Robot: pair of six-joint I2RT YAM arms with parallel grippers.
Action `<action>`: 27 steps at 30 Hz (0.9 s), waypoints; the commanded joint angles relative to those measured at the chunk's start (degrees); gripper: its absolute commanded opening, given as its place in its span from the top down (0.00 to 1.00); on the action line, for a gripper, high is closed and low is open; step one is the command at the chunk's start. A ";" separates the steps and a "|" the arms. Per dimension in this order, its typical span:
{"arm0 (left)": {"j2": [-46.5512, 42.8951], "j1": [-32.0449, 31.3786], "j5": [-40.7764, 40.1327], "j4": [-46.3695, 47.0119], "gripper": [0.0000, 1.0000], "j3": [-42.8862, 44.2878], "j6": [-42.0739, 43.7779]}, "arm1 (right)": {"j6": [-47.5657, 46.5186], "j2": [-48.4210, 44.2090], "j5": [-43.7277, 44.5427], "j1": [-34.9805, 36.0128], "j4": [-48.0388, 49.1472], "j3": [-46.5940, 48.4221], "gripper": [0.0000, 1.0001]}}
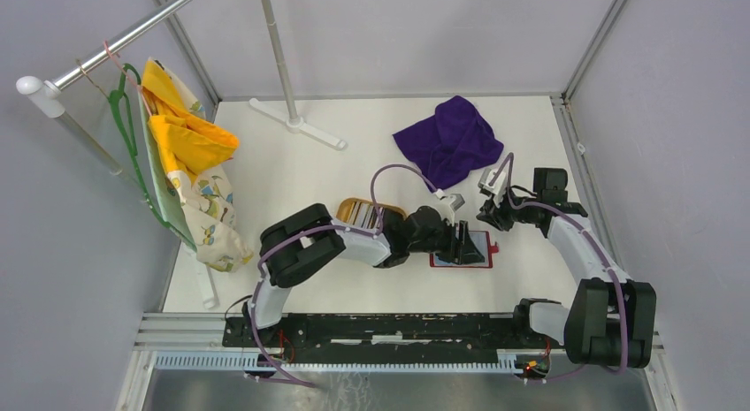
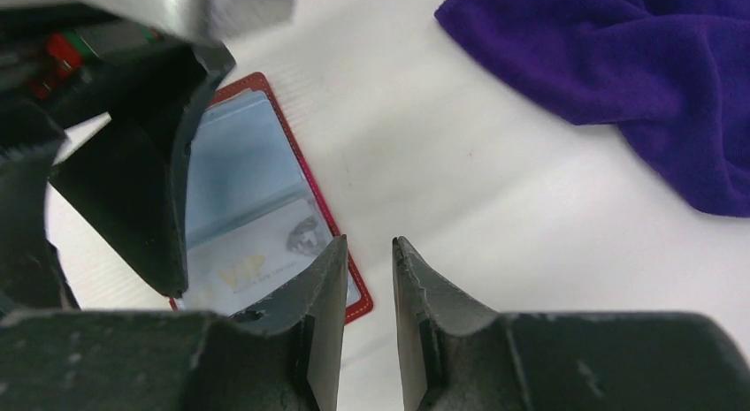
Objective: Put the credit cards into the card holder
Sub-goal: Turn over the card slot in the card holder, then pick up the credit card from the storage box.
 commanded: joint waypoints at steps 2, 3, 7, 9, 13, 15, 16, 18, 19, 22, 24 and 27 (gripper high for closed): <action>-13.57 -0.25 -7.97 2.58 0.41 -7.48 10.24 | -5.36 -1.66 -9.78 -0.30 -3.94 2.37 0.69; -16.63 -0.28 -10.33 1.21 0.41 -9.25 12.94 | -7.81 -1.76 -11.57 -0.23 -5.70 2.36 0.69; -28.46 -0.32 -22.70 -8.74 0.40 -14.36 23.39 | -17.50 -1.67 -16.78 -0.22 -11.40 1.56 0.68; -32.53 -0.17 -29.88 -16.67 0.36 -14.42 26.36 | -22.35 -1.48 -18.06 -0.21 -14.23 1.50 0.68; -34.06 1.47 -40.00 -31.44 0.22 -11.98 28.50 | -24.34 -1.24 -18.41 -0.21 -15.43 1.35 0.68; -33.55 4.06 -41.04 -37.63 0.22 -10.46 27.99 | -24.44 -1.06 -18.33 -0.21 -15.23 1.08 0.68; -33.17 5.32 -40.10 -40.40 0.21 -9.86 28.13 | -24.47 -0.93 -18.31 -0.21 -15.21 0.99 0.68; -32.22 7.27 -38.79 -43.44 0.21 -8.69 28.34 | -24.54 -0.57 -18.49 -0.21 -15.16 0.81 0.68; -31.50 7.99 -38.01 -44.75 0.21 -7.95 28.86 | -24.55 -0.38 -18.51 -0.21 -15.17 0.73 0.68; -28.25 9.27 -37.88 -48.63 0.22 -5.04 29.73 | -24.68 0.08 -18.48 -0.21 -15.11 0.63 0.68; -26.51 10.22 -36.93 -49.57 0.25 -3.59 29.90 | -24.72 0.27 -18.44 -0.12 -15.10 0.50 0.68; -25.81 11.63 -32.67 -48.25 0.28 -3.25 29.85 | -24.76 0.44 -18.60 -0.12 -15.07 0.37 0.68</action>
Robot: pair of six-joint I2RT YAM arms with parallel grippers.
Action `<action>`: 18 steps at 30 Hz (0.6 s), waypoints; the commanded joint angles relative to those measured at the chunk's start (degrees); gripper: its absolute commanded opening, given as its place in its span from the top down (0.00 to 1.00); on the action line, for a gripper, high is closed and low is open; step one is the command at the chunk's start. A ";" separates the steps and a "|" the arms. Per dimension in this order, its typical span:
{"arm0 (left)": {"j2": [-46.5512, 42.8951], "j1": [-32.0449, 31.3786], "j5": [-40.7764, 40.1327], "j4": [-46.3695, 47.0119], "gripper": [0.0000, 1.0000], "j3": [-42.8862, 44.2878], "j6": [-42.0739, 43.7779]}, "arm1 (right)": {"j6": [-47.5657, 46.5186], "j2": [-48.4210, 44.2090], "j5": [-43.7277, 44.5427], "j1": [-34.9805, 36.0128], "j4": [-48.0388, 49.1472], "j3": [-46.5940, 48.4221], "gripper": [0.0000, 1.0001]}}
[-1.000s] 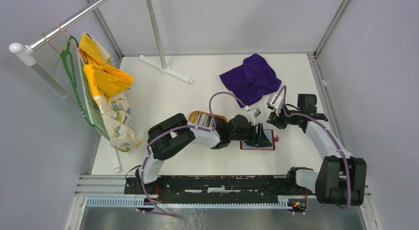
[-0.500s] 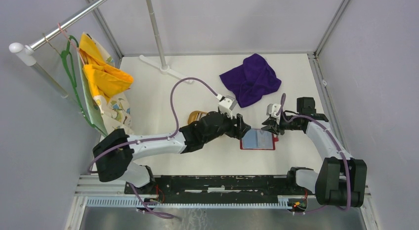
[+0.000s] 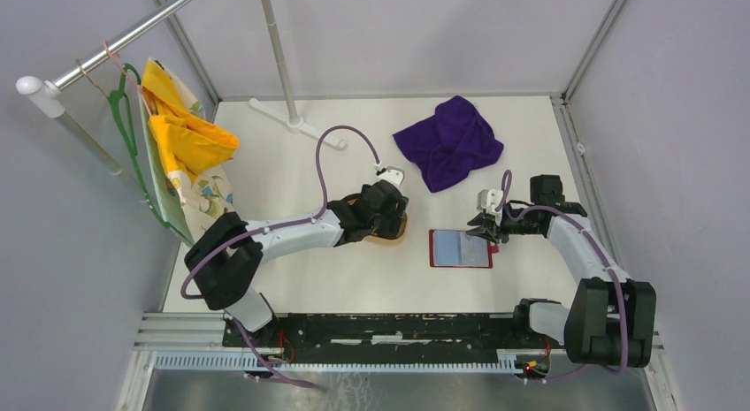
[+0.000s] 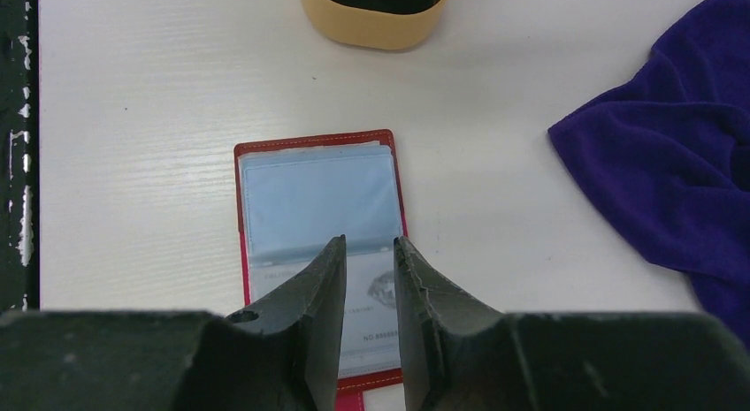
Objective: Put the credit cards into the card holder
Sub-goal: Pick up the credit card from the storage box.
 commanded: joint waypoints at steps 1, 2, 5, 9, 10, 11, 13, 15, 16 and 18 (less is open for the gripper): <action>0.68 1.84 4.28 -1.17 0.29 3.18 2.86 | -1.72 0.26 -2.86 -0.10 -0.41 0.29 0.68; 0.72 2.27 5.34 -1.15 0.29 3.33 2.70 | -1.84 0.35 -2.87 -0.10 -0.41 0.28 0.68; 1.37 3.48 8.35 -1.36 0.30 3.60 2.39 | -1.82 0.35 -2.95 -0.10 -0.30 0.28 0.69; 2.14 4.54 10.31 -1.33 0.30 3.40 1.56 | -1.92 0.44 -2.93 0.16 -0.42 0.19 0.69; 2.38 4.65 10.17 -1.59 0.30 3.48 1.42 | -1.94 0.44 -2.88 0.21 -0.35 0.19 0.69; 2.45 4.84 9.94 -1.82 0.30 3.57 1.45 | -1.89 0.44 -2.93 0.25 -0.37 0.22 0.69; 2.29 5.28 9.06 -2.64 0.30 3.74 1.45 | -1.95 0.44 -3.03 0.30 -0.42 0.16 0.69; 1.40 6.34 7.66 -3.54 0.30 3.84 1.77 | -1.92 0.35 -3.08 0.38 -0.39 0.11 0.69; 0.80 7.15 7.06 -4.16 0.30 3.91 2.06 | -1.96 0.35 -3.20 0.43 -0.38 0.11 0.69; -0.49 9.06 5.88 -5.33 0.29 4.09 2.76 | -1.94 0.32 -3.30 0.51 -0.42 0.10 0.69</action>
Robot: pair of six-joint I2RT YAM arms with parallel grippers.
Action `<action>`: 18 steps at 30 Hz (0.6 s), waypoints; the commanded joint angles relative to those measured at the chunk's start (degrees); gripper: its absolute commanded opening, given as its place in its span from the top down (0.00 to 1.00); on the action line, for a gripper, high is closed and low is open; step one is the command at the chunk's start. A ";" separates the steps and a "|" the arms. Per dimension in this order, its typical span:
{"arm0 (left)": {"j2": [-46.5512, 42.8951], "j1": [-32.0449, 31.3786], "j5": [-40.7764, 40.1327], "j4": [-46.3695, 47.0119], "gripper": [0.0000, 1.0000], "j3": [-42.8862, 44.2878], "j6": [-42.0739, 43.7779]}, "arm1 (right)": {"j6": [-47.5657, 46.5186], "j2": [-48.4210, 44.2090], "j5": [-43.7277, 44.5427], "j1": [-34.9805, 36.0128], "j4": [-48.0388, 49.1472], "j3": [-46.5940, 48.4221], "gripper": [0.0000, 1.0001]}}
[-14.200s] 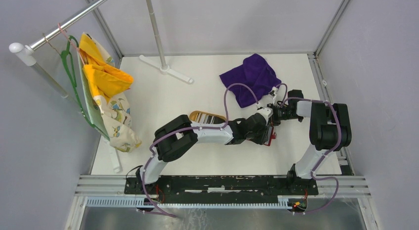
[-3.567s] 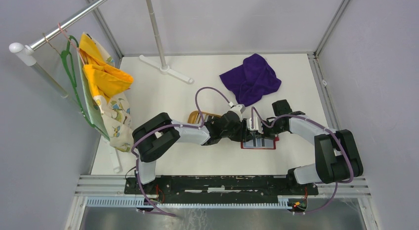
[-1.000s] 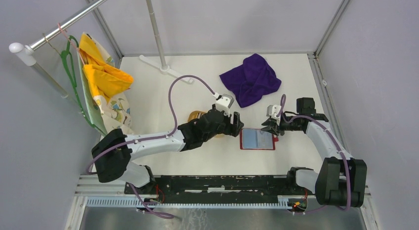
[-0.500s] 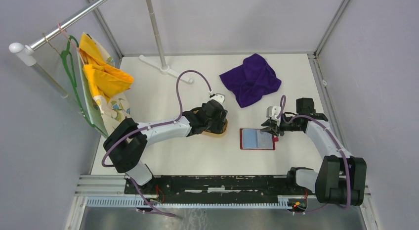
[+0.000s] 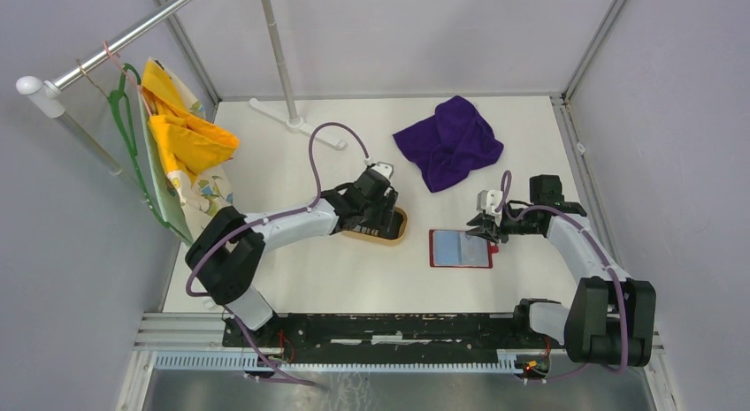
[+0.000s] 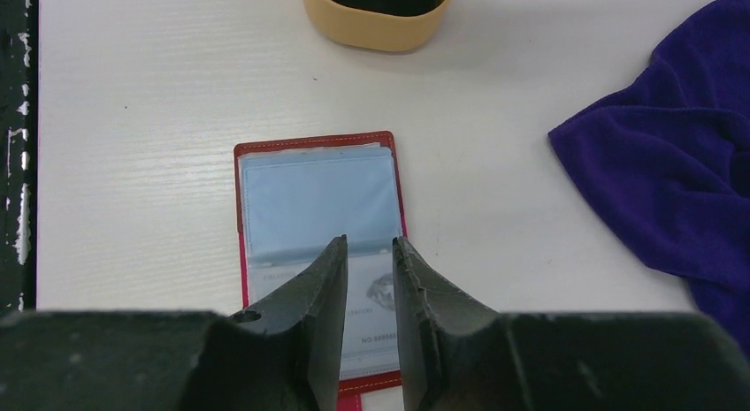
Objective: Put the credit cards into the card holder
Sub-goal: Pick up the credit card from the storage box.
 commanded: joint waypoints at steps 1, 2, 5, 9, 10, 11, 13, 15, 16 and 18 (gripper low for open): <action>-3.13 3.89 -2.96 -2.12 0.28 2.66 2.90 | -1.07 0.05 -3.09 0.44 -0.44 0.11 0.69; -3.47 4.96 -2.83 -2.54 0.27 2.66 3.18 | -1.14 -0.01 -3.05 0.49 -0.44 0.06 0.69; -3.65 7.99 -1.08 -2.82 0.24 2.49 3.84 | -1.21 -0.11 -3.09 0.54 -0.48 0.06 0.69; -3.27 10.81 3.22 -2.36 0.23 2.34 4.26 | -1.15 -0.32 -3.13 0.55 -0.50 0.02 0.69; -3.23 11.41 4.08 -2.24 0.23 2.27 4.28 | -1.21 -0.36 -3.17 0.61 -0.48 0.02 0.69; -3.22 11.60 4.67 -2.24 0.23 2.23 4.29 | -1.21 -0.37 -3.17 0.61 -0.49 0.02 0.69; -3.06 12.21 5.42 -2.24 0.22 2.18 4.44 | -1.19 -0.37 -3.18 0.62 -0.41 0.02 0.69; -2.77 12.40 5.70 -2.35 0.21 2.14 4.52 | -1.21 -0.37 -3.17 0.62 -0.50 0.02 0.70; -2.62 12.47 5.91 -2.41 0.21 2.07 4.54 | -1.15 -0.42 -3.20 0.63 -0.53 0.02 0.70; -2.30 12.57 6.37 -2.27 0.21 1.84 4.42 | -1.19 -0.46 -3.26 0.63 -0.48 0.02 0.70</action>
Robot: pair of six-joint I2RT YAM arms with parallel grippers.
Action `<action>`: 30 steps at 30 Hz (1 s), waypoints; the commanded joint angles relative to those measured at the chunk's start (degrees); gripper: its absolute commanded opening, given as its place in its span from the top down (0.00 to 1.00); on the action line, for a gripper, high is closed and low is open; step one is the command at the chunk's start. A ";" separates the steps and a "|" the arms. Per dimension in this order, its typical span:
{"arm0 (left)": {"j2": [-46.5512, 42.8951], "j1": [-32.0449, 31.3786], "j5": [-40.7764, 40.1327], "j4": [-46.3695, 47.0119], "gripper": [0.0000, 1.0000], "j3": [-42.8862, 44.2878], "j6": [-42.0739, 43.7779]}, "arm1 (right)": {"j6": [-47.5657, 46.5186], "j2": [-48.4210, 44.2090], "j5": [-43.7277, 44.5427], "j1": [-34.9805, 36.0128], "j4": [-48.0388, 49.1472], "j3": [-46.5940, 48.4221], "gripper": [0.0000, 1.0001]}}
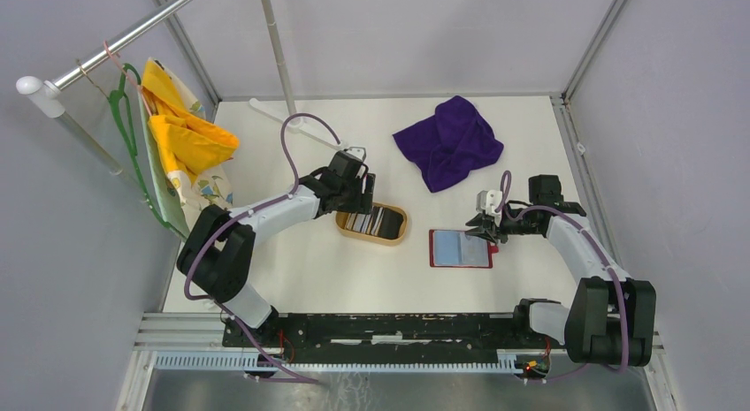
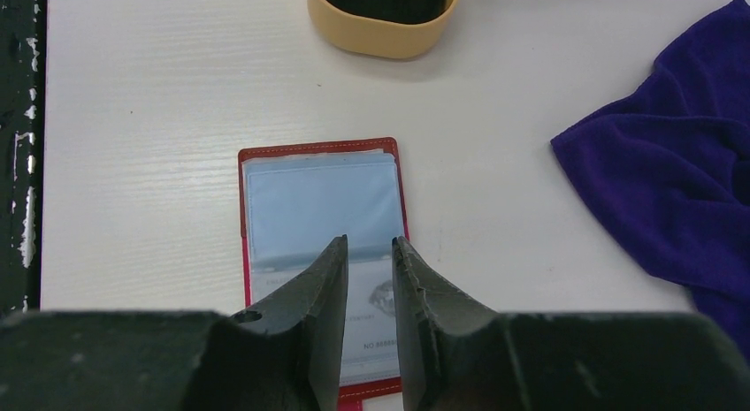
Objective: Put the credit cards into the card holder
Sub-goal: Pick up the credit card from the storage box.
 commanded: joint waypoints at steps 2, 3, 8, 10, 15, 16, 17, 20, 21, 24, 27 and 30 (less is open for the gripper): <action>-0.48 0.35 2.63 0.26 0.21 1.05 2.70 | -1.21 -0.46 -2.80 0.23 -0.50 0.04 0.70; -0.20 0.33 2.69 0.17 0.20 0.83 2.63 | -1.20 -0.50 -2.80 0.19 -0.48 0.04 0.70; 0.48 0.31 1.67 -0.33 0.20 -0.09 2.04 | -1.18 -0.46 -2.98 0.23 -0.59 0.11 0.70; 0.53 0.22 1.47 -0.40 0.20 -0.36 1.78 | -1.22 -0.48 -2.95 0.23 -0.53 0.13 0.70; 0.57 0.16 1.51 -0.63 0.19 -0.99 1.25 | -1.20 -0.46 -3.07 0.22 -0.65 0.13 0.70; 0.70 0.09 1.72 -0.51 0.19 -1.20 1.20 | -1.16 -0.45 -3.02 0.23 -0.68 0.13 0.70; 0.73 0.06 1.76 -0.45 0.18 -1.25 1.12 | -1.25 -0.46 -3.07 0.22 -0.63 0.13 0.70; 1.19 -0.37 2.15 -0.32 0.16 -1.50 0.83 | -1.24 -0.46 -3.07 0.23 -0.67 0.13 0.70; 1.41 -0.47 2.49 -0.16 0.16 -1.63 0.83 | -1.28 -0.46 -3.05 0.23 -0.61 0.13 0.70; 2.22 -0.54 3.64 0.40 0.17 -2.03 0.67 | -1.29 -0.51 -3.07 0.23 -0.67 0.13 0.70; 2.26 -0.52 5.10 0.94 0.18 -2.38 0.54 | -1.29 -0.63 -3.09 0.23 -0.63 0.13 0.70; 1.20 -0.55 7.32 2.28 0.21 -3.03 -0.04 | -1.36 -0.64 -3.15 0.23 -0.77 0.13 0.70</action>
